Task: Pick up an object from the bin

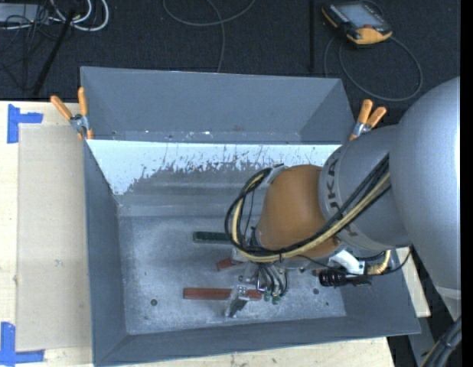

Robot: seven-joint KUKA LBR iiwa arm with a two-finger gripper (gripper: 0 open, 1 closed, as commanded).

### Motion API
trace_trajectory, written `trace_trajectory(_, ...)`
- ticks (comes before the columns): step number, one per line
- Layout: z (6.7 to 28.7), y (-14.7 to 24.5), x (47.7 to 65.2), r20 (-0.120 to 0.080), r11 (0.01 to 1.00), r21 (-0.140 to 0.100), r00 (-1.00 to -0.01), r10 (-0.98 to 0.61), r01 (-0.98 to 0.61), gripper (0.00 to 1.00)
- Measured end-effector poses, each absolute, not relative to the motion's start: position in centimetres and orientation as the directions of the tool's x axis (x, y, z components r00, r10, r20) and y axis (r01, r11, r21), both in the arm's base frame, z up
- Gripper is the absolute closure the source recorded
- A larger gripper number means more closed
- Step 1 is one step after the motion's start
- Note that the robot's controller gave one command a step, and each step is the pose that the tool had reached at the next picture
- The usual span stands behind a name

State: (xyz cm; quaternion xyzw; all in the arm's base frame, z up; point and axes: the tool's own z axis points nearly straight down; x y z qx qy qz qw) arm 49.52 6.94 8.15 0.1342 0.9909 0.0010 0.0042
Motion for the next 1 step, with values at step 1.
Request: trace_trajectory(1,7.5,9.13,48.25,-0.019,0.91,0.009,-0.91,0.414,0.414,1.0)
